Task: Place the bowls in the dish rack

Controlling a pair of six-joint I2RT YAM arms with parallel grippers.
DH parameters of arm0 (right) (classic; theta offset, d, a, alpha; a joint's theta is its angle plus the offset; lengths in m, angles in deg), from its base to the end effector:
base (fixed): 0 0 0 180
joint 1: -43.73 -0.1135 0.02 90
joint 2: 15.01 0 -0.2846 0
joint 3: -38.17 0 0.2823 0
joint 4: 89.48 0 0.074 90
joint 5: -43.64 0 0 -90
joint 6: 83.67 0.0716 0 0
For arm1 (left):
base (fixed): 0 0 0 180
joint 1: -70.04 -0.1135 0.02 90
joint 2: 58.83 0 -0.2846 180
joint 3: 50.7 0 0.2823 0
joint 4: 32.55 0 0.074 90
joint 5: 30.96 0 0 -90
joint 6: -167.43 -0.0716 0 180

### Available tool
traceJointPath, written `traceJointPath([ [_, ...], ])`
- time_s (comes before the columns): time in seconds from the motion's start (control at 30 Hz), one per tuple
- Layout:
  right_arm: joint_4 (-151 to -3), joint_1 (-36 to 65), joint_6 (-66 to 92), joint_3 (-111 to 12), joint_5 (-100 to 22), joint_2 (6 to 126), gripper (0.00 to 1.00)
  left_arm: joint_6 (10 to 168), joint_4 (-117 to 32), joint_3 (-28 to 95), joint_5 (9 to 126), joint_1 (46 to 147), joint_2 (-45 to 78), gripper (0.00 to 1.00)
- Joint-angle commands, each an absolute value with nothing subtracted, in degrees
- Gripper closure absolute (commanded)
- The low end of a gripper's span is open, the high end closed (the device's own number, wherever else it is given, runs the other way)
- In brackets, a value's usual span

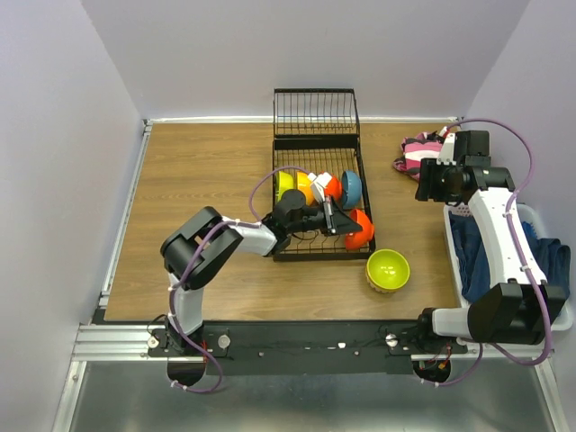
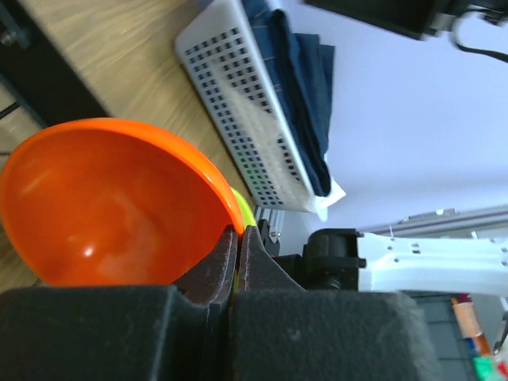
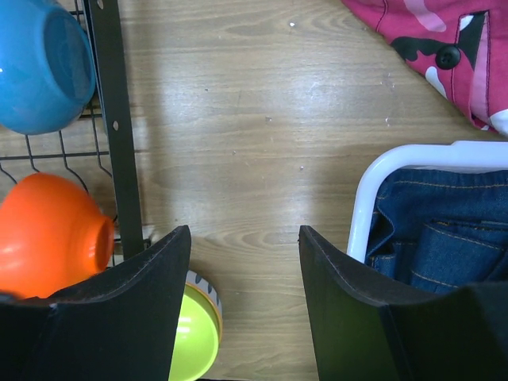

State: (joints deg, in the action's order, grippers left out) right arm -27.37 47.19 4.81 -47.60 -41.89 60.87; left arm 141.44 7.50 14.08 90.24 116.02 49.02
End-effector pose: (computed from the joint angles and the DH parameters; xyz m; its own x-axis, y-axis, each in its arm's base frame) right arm 0.3175 -0.0136 0.3231 -0.7890 0.0212 -0.6140 -0.0084 0.9989 0.0453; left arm 0.2850 -0.3483 0.1845 -0.8921 -0.1833 -0.4131 0.3942 0.1315 -0.9096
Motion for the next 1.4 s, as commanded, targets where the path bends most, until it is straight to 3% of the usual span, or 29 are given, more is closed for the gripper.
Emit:
traceJointPath([
  [0.0, -26.5, 47.59, 4.75, -46.7, -43.02, 61.28, 0.35, 146.42, 14.95, 17.37, 88.48, 116.1, 54.18, 0.99],
  [0.47, -26.94, 47.59, 4.84, -46.7, -43.02, 63.21, 0.35, 151.61, 23.91, 19.67, 91.46, 115.84, 58.85, 1.0],
  [0.93, -27.47, 47.59, 5.28, -47.49, -41.97, 64.44, 0.35, 149.41, 23.3, 13.95, 91.56, 113.02, 57.53, 0.96],
  [1.13, -27.73, 47.59, 5.28, -46.97, -41.62, 64.09, 0.35, 148.27, 20.14, 12.55, 90.42, 112.67, 56.31, 0.88],
  [1.37, -28.17, 47.59, 5.28, -46.79, -41.35, 63.56, 0.35, 145.11, 13.81, 10.79, 89.01, 111.88, 53.06, 0.66],
])
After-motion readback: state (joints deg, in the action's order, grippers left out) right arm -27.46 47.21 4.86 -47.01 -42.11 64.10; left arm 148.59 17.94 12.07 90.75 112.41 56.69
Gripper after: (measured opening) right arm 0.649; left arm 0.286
